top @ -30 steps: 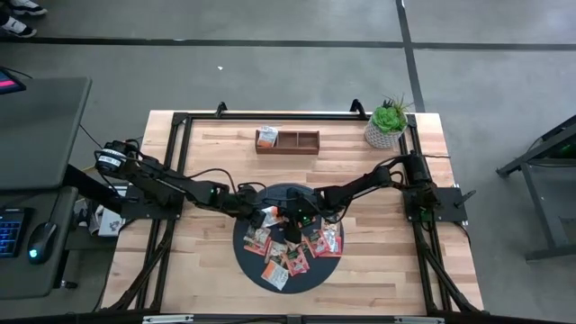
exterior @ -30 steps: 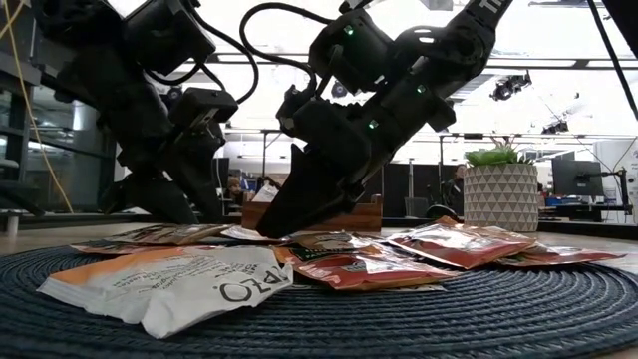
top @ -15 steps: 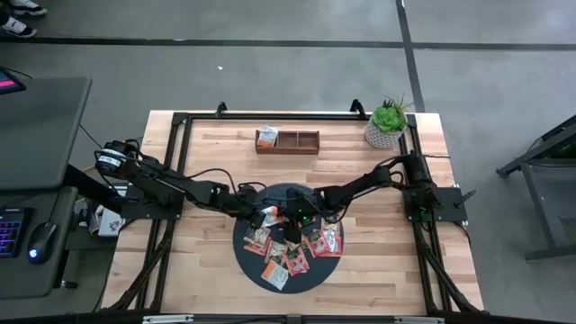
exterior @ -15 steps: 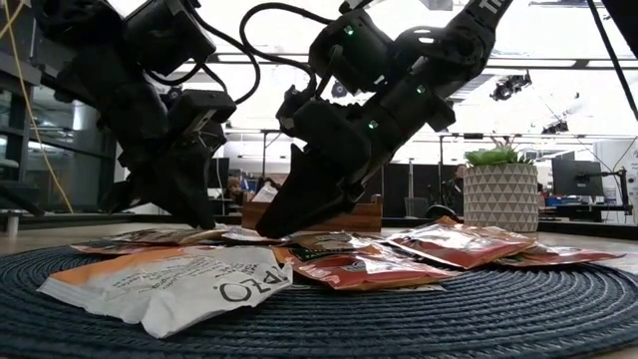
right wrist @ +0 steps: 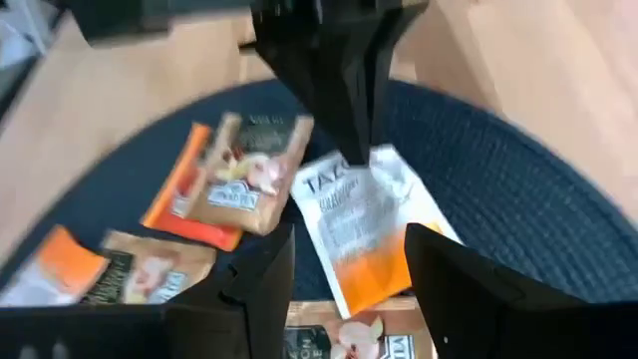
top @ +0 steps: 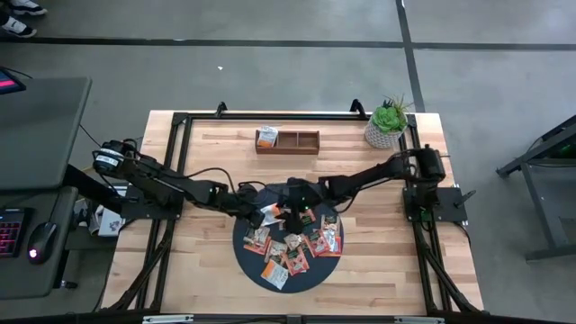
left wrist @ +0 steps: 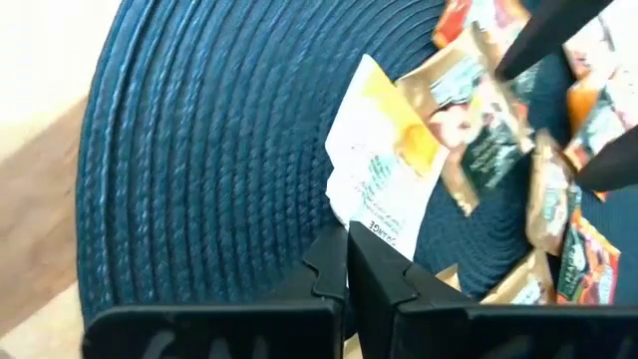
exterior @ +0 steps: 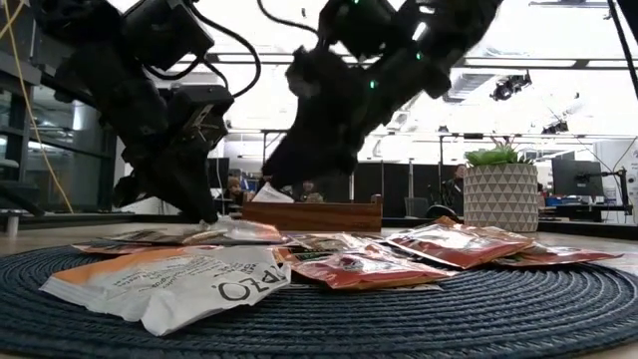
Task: Pick & Place Tea
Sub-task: Put the white tea bag into the left section of the wooden organizer
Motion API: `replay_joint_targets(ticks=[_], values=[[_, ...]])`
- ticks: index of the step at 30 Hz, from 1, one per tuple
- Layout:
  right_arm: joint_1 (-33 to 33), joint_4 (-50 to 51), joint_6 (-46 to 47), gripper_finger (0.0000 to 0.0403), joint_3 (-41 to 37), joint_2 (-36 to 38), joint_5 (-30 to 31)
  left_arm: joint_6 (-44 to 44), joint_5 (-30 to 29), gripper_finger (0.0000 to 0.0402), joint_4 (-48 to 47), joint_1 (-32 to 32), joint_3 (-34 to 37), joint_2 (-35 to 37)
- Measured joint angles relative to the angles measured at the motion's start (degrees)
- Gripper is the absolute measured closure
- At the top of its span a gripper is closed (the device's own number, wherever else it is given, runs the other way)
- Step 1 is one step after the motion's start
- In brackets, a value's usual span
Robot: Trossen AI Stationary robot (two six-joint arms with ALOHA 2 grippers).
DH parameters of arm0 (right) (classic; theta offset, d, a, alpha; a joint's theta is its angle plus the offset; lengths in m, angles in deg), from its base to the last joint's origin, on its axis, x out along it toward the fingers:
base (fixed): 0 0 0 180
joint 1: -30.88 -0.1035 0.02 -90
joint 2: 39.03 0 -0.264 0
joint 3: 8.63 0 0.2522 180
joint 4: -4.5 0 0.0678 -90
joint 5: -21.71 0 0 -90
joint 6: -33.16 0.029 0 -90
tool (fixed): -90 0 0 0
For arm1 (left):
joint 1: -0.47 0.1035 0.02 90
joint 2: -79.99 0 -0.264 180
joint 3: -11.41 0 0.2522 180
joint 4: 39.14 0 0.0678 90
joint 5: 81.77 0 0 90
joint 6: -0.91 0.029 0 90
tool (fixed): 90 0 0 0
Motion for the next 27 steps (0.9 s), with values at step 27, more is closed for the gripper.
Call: replay_joint_targets(ticks=[27], values=[[9.72, 54.94, -11.0, 0.0214, 0.04, 28.69, 6.94, 63.01, 2.78, 0.0401, -51.19, 33.39, -38.46, 5.0]])
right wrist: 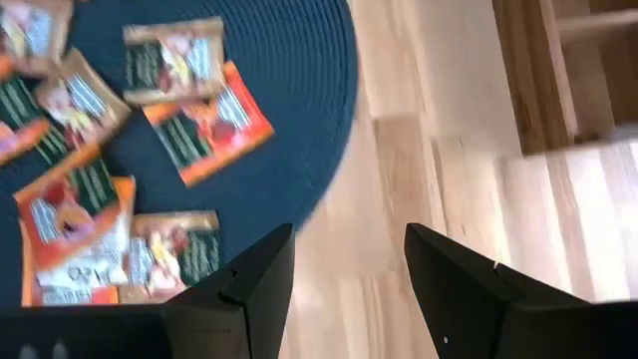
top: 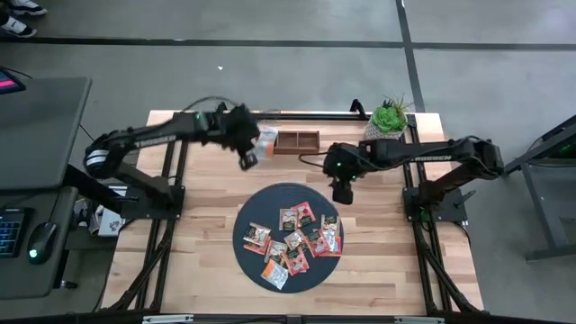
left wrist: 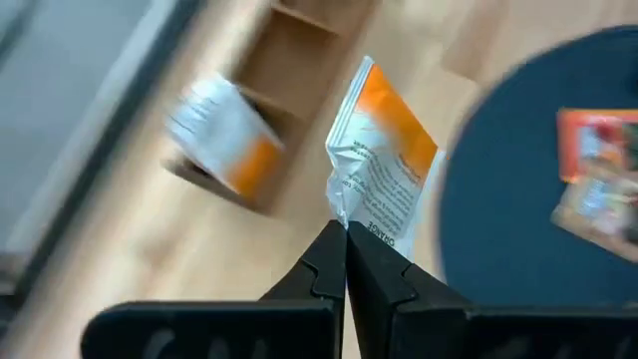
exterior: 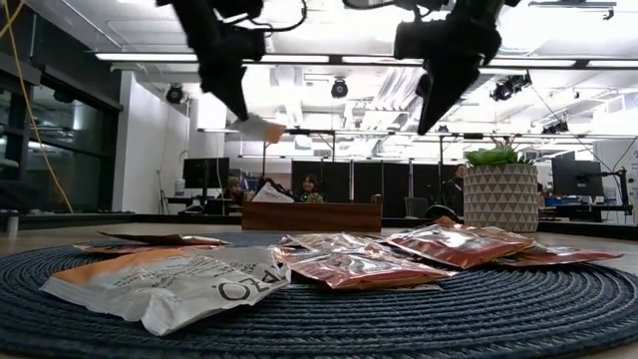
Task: Pick & Place Tea
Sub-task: Put the white tea bag into the left section of the wooden organizer
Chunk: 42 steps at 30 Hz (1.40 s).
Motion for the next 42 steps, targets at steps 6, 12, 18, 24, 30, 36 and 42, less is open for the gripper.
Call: replay_joint_targets(ticks=[6, 12, 18, 24, 30, 36, 42], values=[[1.8, 3.43, -0.21, 0.0214, 0.0, 0.01, -0.5, 14.65, -1.45, 0.0401, -12.65, 5.63, -16.64, -10.94], [3.18, 7.07, -0.54, 0.0214, 0.0, 0.01, -0.27, 24.65, -8.55, 0.0401, -24.78, 5.95, -32.98, -23.99], [4.97, 7.04, -1.5, 0.0214, 0.0, 0.0, -0.17, 31.19, -13.79, 0.0401, -31.11, 4.68, -43.76, -34.19], [6.67, 6.92, -1.93, 0.0214, 0.0, 0.0, -0.23, 37.99, -19.77, 0.0401, -31.66, 3.58, -46.5, -39.08], [7.5, 6.88, -2.99, 0.0214, 0.02, 0.0, -0.28, 43.49, -25.27, 0.0401, -32.56, 2.84, -46.45, -41.89], [7.49, 6.69, -3.62, 0.0214, 0.02, 0.02, -0.32, 46.02, -26.69, 0.0401, -30.67, 2.11, -46.43, -43.68], [7.48, 6.69, -3.86, 0.0214, 0.02, 0.02, -0.4, 50.15, -28.47, 0.0401, -30.34, 1.31, -46.4, -45.62]])
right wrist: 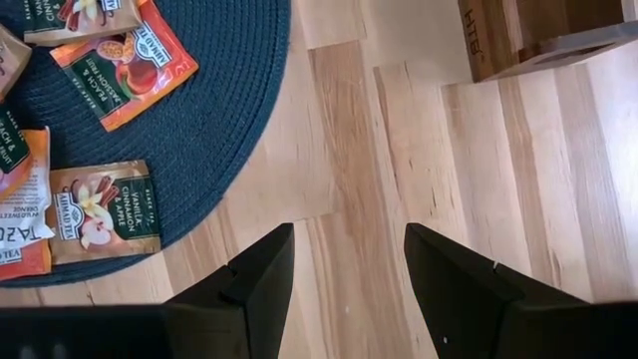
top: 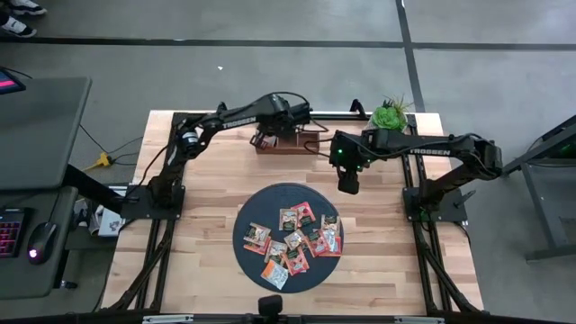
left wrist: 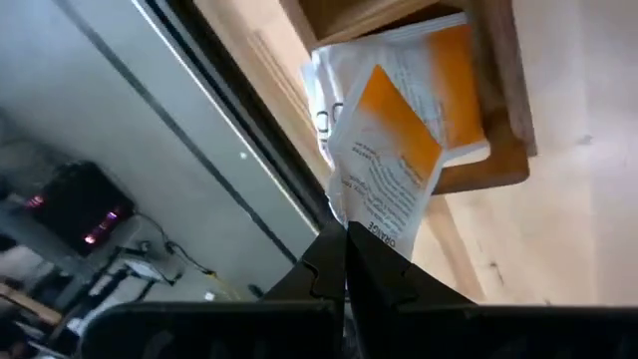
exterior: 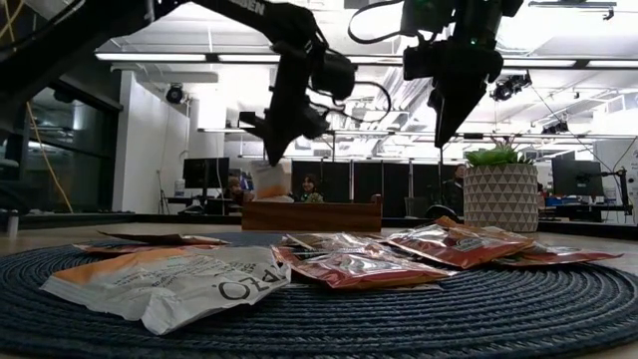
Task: Pick & Place Tea
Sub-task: Put the white tea bag into the left section of the wooden organizer
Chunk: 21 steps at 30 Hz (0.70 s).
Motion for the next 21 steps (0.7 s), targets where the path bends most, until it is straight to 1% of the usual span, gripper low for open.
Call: replay_joint_targets(ticks=[4, 10, 21], values=[[-0.02, 0.01, 0.02, 0.0214, 0.0, -0.02, -0.06, 1.47, -0.78, 0.0401, -0.69, -0.65, -0.06, -1.5], [-0.02, 0.01, 0.02, 0.0214, 0.0, -0.02, -0.02, 2.97, -0.47, 0.0401, 1.58, -0.68, 0.35, -1.1], [-0.02, 0.03, -0.07, 0.0214, 0.0, -0.02, -0.02, 6.05, 1.98, 0.0401, 1.07, -0.66, 0.43, -1.21]])
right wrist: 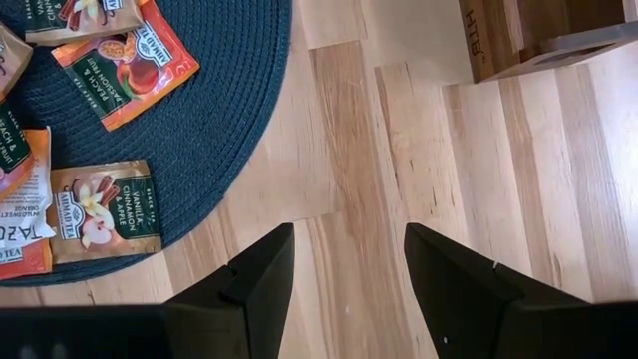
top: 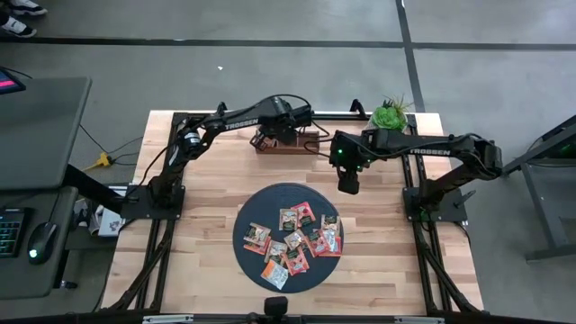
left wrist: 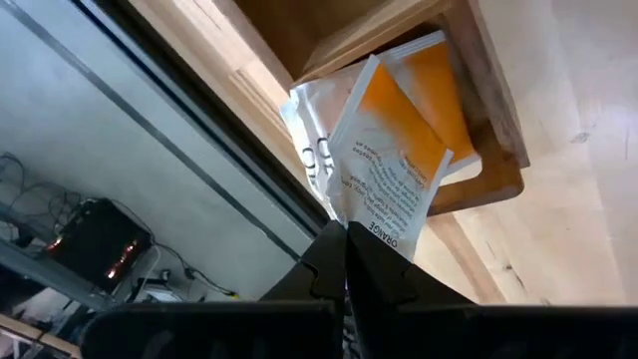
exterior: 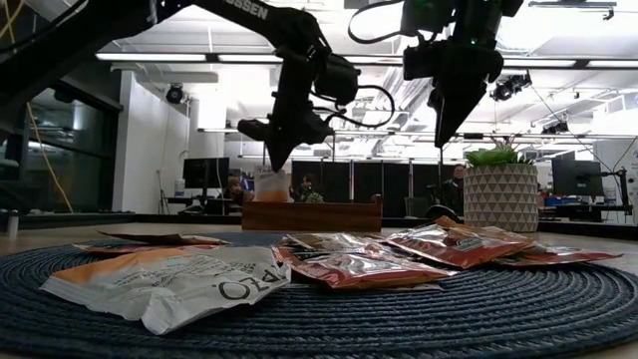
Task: Pick & Place Tea
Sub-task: Put the white tea bag into the left section of the wooden organizer
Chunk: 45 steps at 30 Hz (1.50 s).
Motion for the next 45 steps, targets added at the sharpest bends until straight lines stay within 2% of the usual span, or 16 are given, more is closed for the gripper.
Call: replay_joint_targets(ticks=[11, 22, 26, 28, 33, 36, 39, 45], values=[[0.0, -0.02, -0.11, 0.0214, 0.0, 0.0, -0.04, 3.02, -0.25, 0.0401, -2.26, -0.43, -0.04, -3.99], [0.0, -0.04, -1.21, 0.0214, 0.0, 0.0, -0.14, 4.27, -2.2, 0.0398, -0.13, -1.14, -0.07, -4.13], [-0.01, -0.06, -1.6, 0.0214, 0.02, 0.01, -0.15, 4.4, -1.64, 0.0363, -0.43, -1.09, -0.07, -4.13], [-0.01, -0.07, -1.6, 0.0214, 0.02, 0.01, -0.15, 4.38, -2.05, 0.0332, -0.25, -1.17, -0.07, -4.13], [-0.02, -0.07, -1.6, 0.0214, 0.0, 0.0, -0.15, 3.55, -7.49, 0.0252, -0.31, -1.55, -0.33, -4.13], [0.0, 0.04, -1.58, 0.0214, 0.02, 0.0, -0.15, 0.35, -7.01, 0.0221, -1.94, -1.47, -2.78, -4.13], [0.0, 1.74, -1.46, 0.0214, 0.02, 0.0, 0.17, -3.9, -4.79, 0.021, -3.98, -1.03, -6.41, -4.09], [0.0, 7.08, -1.36, 0.0214, 0.02, 0.03, -0.44, -10.25, 3.51, 0.0209, -5.47, -0.28, -11.58, -1.26]])
